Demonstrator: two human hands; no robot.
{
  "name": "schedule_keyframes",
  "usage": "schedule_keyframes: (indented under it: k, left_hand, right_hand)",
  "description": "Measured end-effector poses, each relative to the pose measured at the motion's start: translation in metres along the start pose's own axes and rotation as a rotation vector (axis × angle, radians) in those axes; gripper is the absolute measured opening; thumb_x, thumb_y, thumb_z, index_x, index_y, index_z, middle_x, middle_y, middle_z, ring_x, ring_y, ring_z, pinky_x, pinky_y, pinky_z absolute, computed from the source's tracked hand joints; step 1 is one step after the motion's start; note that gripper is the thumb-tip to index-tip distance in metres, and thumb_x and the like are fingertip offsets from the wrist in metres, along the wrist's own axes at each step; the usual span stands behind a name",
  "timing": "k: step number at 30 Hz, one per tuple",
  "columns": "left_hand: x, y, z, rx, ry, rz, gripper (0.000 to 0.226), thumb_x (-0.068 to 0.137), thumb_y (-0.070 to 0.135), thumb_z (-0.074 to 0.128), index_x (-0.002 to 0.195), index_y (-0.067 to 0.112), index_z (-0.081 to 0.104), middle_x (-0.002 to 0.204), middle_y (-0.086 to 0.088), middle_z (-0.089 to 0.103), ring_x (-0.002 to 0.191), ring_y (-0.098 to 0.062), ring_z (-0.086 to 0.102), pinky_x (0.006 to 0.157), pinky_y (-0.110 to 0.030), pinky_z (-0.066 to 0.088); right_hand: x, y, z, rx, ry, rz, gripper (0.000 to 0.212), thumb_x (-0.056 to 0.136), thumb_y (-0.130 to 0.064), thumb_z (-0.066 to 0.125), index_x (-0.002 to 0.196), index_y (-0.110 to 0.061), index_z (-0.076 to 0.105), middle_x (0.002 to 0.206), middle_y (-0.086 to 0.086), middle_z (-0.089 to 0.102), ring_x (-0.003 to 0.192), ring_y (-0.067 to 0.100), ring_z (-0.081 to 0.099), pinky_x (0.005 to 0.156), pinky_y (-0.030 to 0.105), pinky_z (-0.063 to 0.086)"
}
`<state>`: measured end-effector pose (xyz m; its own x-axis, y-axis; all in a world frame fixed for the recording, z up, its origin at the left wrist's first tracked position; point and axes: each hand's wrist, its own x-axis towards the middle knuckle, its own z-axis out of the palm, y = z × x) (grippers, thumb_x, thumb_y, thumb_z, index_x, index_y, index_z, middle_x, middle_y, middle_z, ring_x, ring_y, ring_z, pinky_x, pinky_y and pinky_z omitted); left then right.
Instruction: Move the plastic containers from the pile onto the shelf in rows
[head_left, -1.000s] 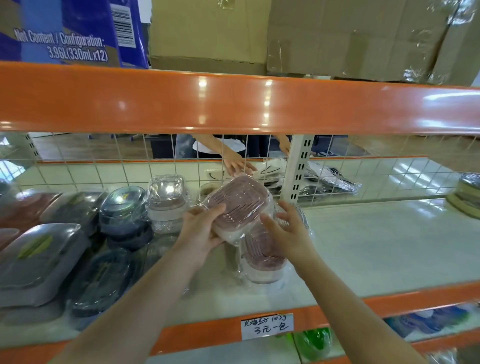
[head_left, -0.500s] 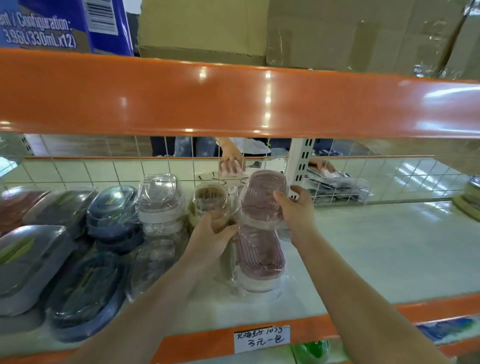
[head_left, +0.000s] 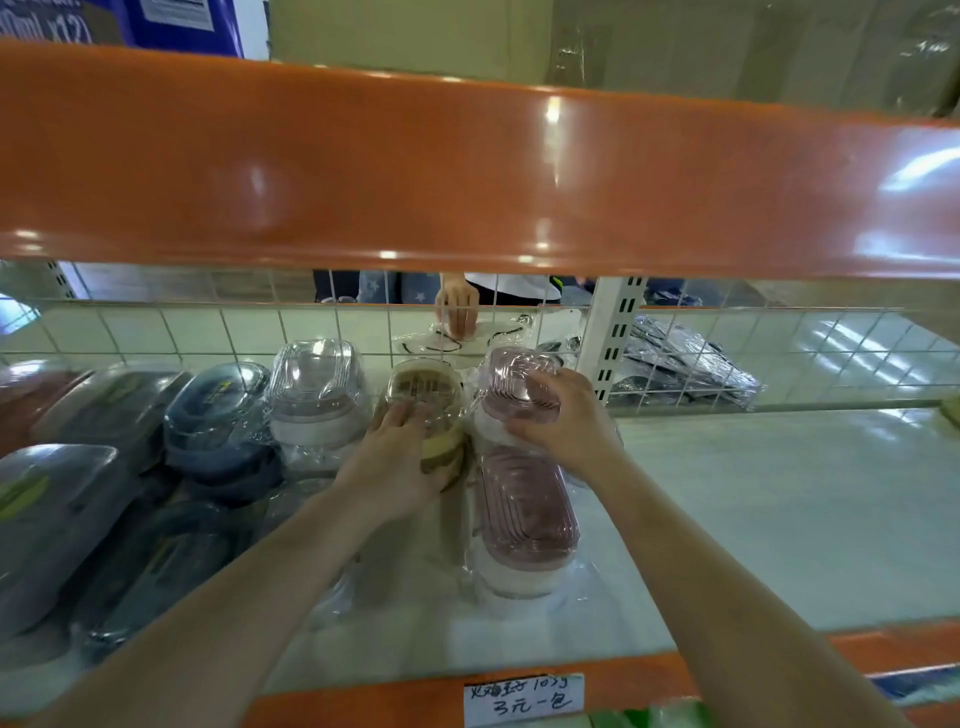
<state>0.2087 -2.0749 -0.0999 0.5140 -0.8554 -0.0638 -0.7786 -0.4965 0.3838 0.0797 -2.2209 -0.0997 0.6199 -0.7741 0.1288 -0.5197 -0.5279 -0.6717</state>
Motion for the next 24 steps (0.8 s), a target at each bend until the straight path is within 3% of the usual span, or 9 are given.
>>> schedule_keyframes:
  k: [6, 10, 14, 17, 21, 24]
  left_hand:
    - [0.0, 0.001, 0.004, 0.158, 0.001, -0.005, 0.081, 0.094, 0.039, 0.051, 0.152, 0.014, 0.002, 0.16, -0.005, -0.003, 0.147, -0.027, 0.0, 0.114, -0.044, 0.023]
    - [0.001, 0.0, 0.008, 0.184, 0.022, 0.003, 0.08, 0.094, 0.037, 0.051, 0.152, 0.012, 0.001, 0.16, -0.007, -0.004, 0.147, -0.028, -0.002, 0.115, -0.041, 0.021]
    - [0.004, 0.0, 0.01, 0.125, 0.029, 0.005, 0.084, 0.093, 0.04, 0.053, 0.152, 0.011, 0.001, 0.16, -0.007, -0.004, 0.147, -0.026, 0.001, 0.115, -0.038, 0.019]
    - [0.003, -0.002, 0.005, -0.034, 0.054, 0.007, 0.075, 0.091, 0.036, 0.057, 0.151, 0.014, 0.018, 0.16, -0.003, 0.007, 0.145, -0.023, 0.015, 0.112, -0.035, 0.025]
    - [-0.004, -0.001, 0.006, -0.273, 0.287, 0.081, 0.047, 0.091, 0.022, 0.058, 0.138, 0.018, 0.049, 0.146, -0.002, 0.042, 0.13, -0.019, 0.043, 0.098, -0.024, 0.034]
    - [-0.009, 0.011, 0.015, -0.288, 0.362, 0.159, 0.032, 0.091, 0.019, 0.058, 0.123, 0.015, 0.061, 0.133, 0.003, 0.052, 0.115, -0.018, 0.053, 0.085, -0.02, 0.035]
  right_hand:
    - [0.014, 0.007, 0.005, 0.031, -0.041, -0.041, 0.064, 0.08, -0.026, 0.074, 0.138, -0.025, 0.048, 0.153, 0.002, 0.022, 0.139, 0.023, 0.027, 0.114, 0.039, 0.026]
    - [0.019, 0.007, 0.009, -0.01, -0.058, -0.068, 0.061, 0.083, -0.027, 0.071, 0.139, -0.028, 0.045, 0.154, 0.001, 0.021, 0.132, 0.026, 0.04, 0.11, 0.045, 0.034]
    - [0.02, 0.008, 0.013, -0.007, -0.058, -0.102, 0.059, 0.087, -0.027, 0.066, 0.14, -0.032, 0.042, 0.157, -0.003, 0.017, 0.133, 0.025, 0.041, 0.11, 0.046, 0.034]
    - [0.013, 0.012, 0.013, -0.087, -0.022, -0.081, 0.062, 0.089, -0.033, 0.063, 0.144, -0.032, 0.036, 0.158, 0.002, 0.017, 0.142, 0.025, 0.022, 0.114, 0.044, 0.025]
    - [-0.002, 0.021, 0.01, 0.07, 0.16, -0.055, 0.053, 0.09, -0.031, 0.06, 0.139, -0.018, 0.044, 0.142, 0.01, 0.04, 0.13, 0.025, 0.039, 0.102, 0.033, 0.033]
    - [-0.013, 0.038, 0.005, 0.078, 0.299, 0.03, 0.042, 0.093, -0.024, 0.057, 0.132, -0.008, 0.051, 0.134, 0.014, 0.048, 0.124, 0.026, 0.043, 0.096, 0.028, 0.033]
